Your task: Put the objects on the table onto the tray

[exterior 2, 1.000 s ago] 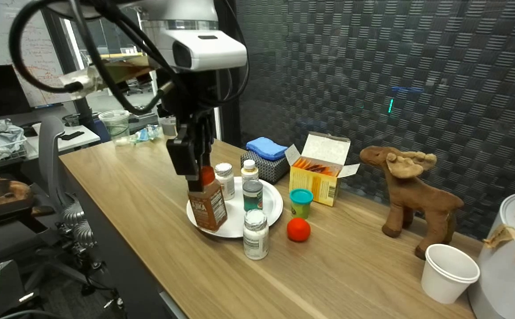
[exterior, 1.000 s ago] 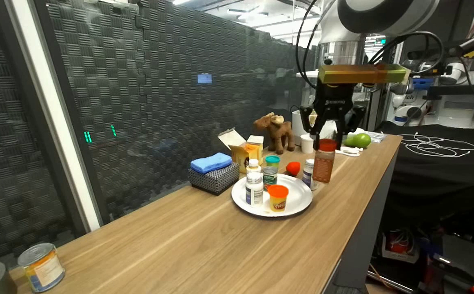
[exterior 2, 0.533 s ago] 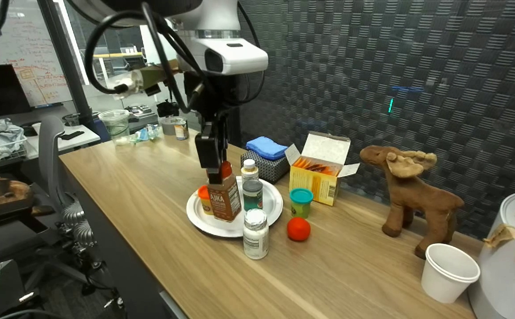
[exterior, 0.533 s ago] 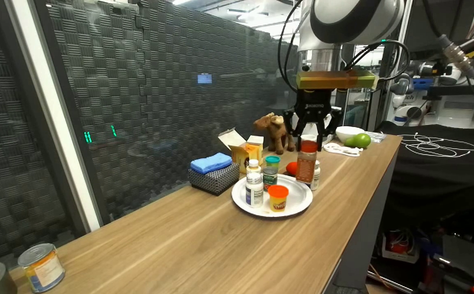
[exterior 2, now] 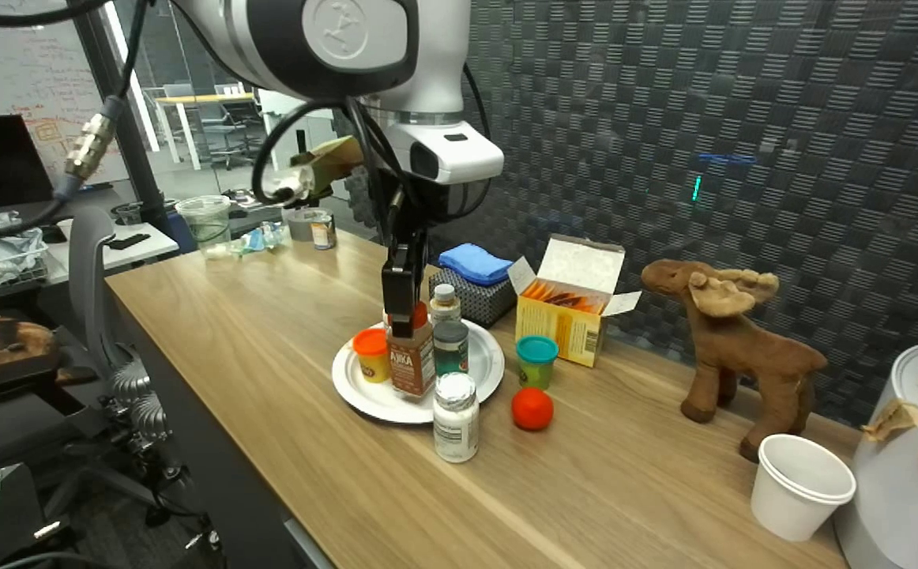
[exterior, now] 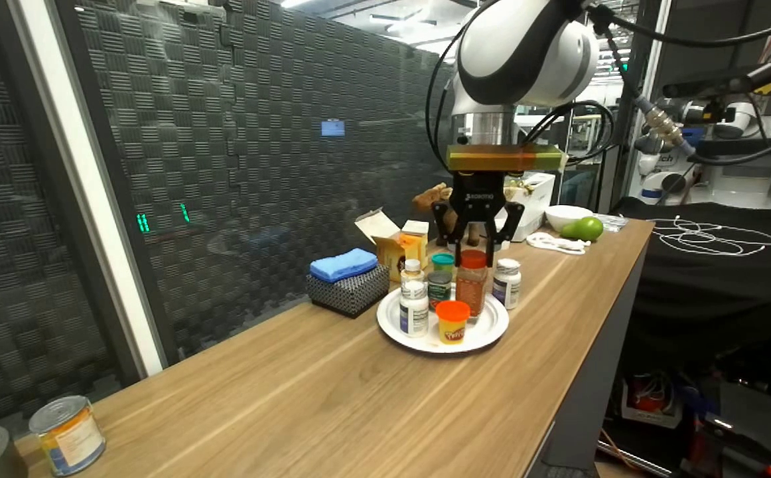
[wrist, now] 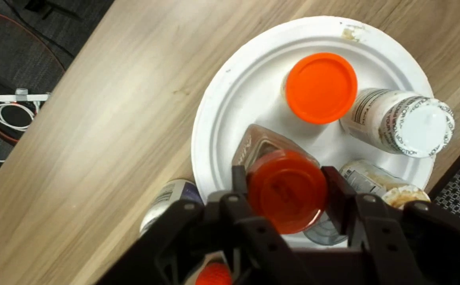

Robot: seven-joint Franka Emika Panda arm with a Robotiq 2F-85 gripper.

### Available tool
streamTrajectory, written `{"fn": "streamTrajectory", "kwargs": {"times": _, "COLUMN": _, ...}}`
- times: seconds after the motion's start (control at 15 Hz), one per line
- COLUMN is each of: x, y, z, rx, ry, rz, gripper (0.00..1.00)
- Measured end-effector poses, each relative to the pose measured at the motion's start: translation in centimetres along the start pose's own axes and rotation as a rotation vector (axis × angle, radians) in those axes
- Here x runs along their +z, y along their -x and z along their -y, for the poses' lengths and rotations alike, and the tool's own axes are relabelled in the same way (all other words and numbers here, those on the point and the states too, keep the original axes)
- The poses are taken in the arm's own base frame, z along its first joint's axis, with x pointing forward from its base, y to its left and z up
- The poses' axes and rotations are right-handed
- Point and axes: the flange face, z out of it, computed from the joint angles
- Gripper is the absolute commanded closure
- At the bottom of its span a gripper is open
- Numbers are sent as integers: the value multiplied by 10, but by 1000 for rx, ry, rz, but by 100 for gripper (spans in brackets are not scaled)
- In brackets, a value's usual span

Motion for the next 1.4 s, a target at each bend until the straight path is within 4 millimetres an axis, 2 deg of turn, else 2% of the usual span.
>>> {"fn": "streamTrajectory", "kwargs": {"times": 0.27, "x": 11, "y": 0, "z": 18, "rx": -23, "ry": -18, "rz": 33, "gripper": 76}}
{"fn": "streamTrajectory", "kwargs": {"times": 0.47, "x": 12, "y": 2, "z": 29, "rx": -40, "ry": -28, "rz": 39, "gripper": 76}}
{"fn": "streamTrajectory", "kwargs": {"times": 0.93, "x": 17, "y": 4, "z": 44, "rx": -73, "ry": -15, "rz": 27, "gripper": 76}}
{"fn": "streamTrajectory", "kwargs": {"times": 1.0, "x": 17, "y": 5, "z": 46, "rx": -82, "ry": -10, "rz": 21, "gripper": 26}}
{"fn": "streamTrajectory", "kwargs": {"times": 1.07, "x": 17, "y": 6, "z": 47, "rx": -94, "ry": -4, "rz": 13, "gripper": 25}}
{"fn": "streamTrajectory", "kwargs": {"times": 1.13, "x": 17, "y": 7, "z": 49, "rx": -105, "ry": 2, "rz": 5, "gripper": 20}}
{"fn": "streamTrajectory", "kwargs": {"times": 1.27, "x": 16, "y": 9, "z": 51, "rx": -123, "ry": 11, "rz": -10, "gripper": 5}}
{"fn": "streamTrajectory", "kwargs": {"times": 1.33, "x": 15, "y": 9, "z": 51, "rx": -131, "ry": 16, "rz": -16, "gripper": 0}}
{"fn": "streamTrajectory", "kwargs": {"times": 1.4, "x": 13, "y": 10, "z": 50, "rx": -133, "ry": 15, "rz": -20, "gripper": 0}}
